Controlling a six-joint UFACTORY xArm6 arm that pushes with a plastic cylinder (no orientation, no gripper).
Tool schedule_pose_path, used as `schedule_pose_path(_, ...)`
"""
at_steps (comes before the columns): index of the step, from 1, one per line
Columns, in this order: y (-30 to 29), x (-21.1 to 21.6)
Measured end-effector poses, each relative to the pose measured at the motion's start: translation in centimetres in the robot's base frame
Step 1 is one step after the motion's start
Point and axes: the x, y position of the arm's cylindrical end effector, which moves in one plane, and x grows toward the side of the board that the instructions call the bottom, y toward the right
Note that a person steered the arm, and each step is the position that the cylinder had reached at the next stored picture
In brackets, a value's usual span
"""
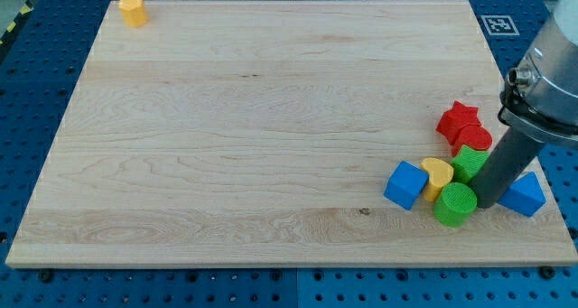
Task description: Slide the yellow heart slightly right
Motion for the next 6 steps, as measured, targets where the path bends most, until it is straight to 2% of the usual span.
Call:
schedule_pose_path(2,-0.6,-2.3)
schedule_pose_path(4,-4.5,-8.2)
schedule_pose_path(5,-6.6,-9.5)
schedule_pose_path(6,-8.3,-6.7)
